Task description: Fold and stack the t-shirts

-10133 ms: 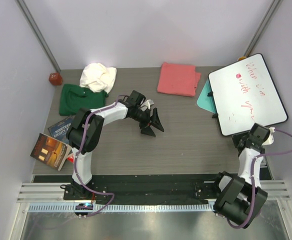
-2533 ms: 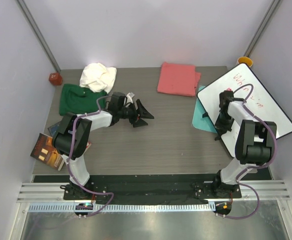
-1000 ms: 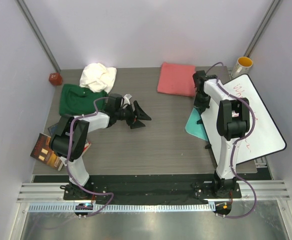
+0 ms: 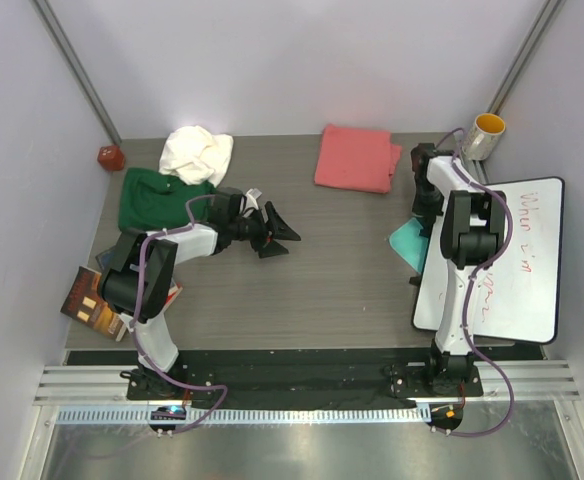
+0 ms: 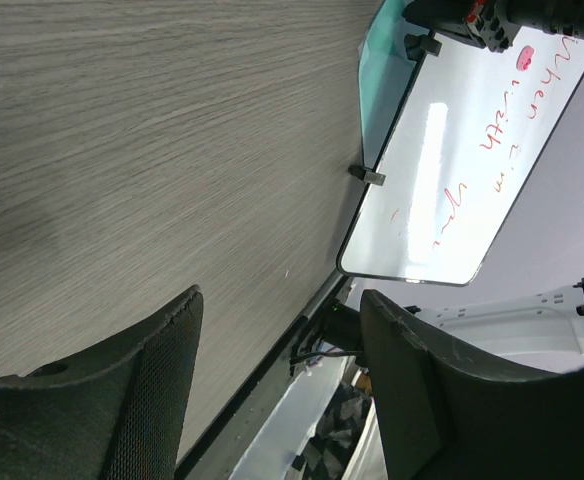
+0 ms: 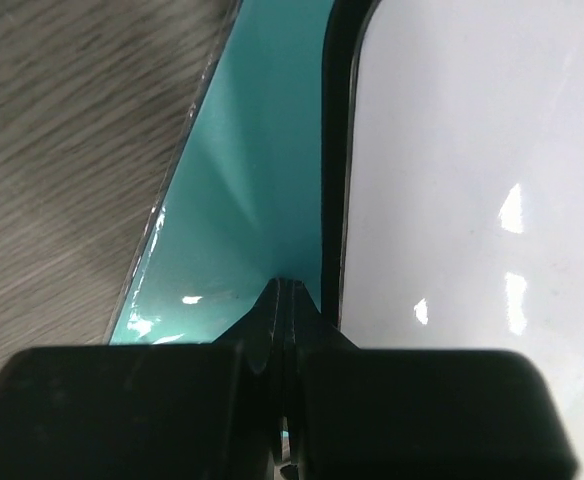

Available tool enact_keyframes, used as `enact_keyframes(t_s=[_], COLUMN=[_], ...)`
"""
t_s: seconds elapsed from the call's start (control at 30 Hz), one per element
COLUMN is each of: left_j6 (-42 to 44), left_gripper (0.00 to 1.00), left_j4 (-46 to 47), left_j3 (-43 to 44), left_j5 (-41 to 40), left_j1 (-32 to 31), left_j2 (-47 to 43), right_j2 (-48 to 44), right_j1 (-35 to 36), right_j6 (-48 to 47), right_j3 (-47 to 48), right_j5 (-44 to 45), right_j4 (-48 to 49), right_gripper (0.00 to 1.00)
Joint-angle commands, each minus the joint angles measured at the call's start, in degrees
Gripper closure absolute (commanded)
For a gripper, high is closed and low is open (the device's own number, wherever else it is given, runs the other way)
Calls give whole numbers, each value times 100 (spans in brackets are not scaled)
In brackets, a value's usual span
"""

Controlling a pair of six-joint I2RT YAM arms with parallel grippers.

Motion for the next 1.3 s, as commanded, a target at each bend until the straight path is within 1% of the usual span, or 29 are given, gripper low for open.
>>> enact_keyframes(t_s=[0.0, 0.23, 0.3, 0.33, 0.37, 0.4, 0.53, 0.63, 0.7, 0.73, 0.77, 0.8, 0.87, 0.93, 1.07, 1.13, 1.27], left_j6=[119, 110, 119, 119, 137, 128, 128, 119, 119, 119, 119, 119, 119, 119, 137, 128, 128], left_gripper=[35, 35, 35, 35, 35, 35, 35, 35, 35, 35, 35, 35, 35, 35, 35, 35, 35], left_j4=[-61, -105, -113, -122, -140, -140, -157, -157, -157, -157, -157, -166, -166, -184, -193, -193, -201], left_j3=[8, 8, 8, 8, 17, 17, 43, 78, 87, 87, 87, 96, 114, 122, 123, 131, 193], left_j5=[103, 103, 94, 103, 103, 94, 103, 103, 94, 94, 94, 94, 94, 94, 94, 94, 76], left_j1=[40, 49, 49, 49, 49, 40, 49, 40, 40, 40, 40, 40, 40, 40, 40, 40, 40], left_j2=[-201, -175, -184, -184, -184, -184, -166, -149, -157, -157, -166, -175, -175, -184, -175, -175, -175], right_j2=[176, 369, 396, 379, 300, 230, -156, -429, -544, -570, -597, -701, -886, -1194, -1528, -1755, -2204], right_j1=[-166, -316, -316, -307, -298, -264, -61, 70, 115, 115, 324, 369, 466, 554, 624, 668, 756], right_j6=[-139, -139, -130, -112, -103, -103, -139, -86, -24, -16, -42, -85, -103, -121, -33, 28, 125], right_j3=[332, 665, 859, 920, 1017, 1052, 1237, 1237, 1202, 1106, 1044, 922, 387, -157, -774, -1133, -1855], right_j5=[94, -38, -239, -345, -477, -582, -662, -838, -934, -944, -952, -961, -882, -952, -1032, -1067, -1146], right_j4=[-34, -78, -122, -131, -96, -17, 212, 291, 178, 107, 20, -42, 18, 185, 142, 54, 369], right_gripper=[99, 99, 99, 96, 85, 82, 76, 76, 78, 78, 79, 80, 80, 80, 76, 75, 75])
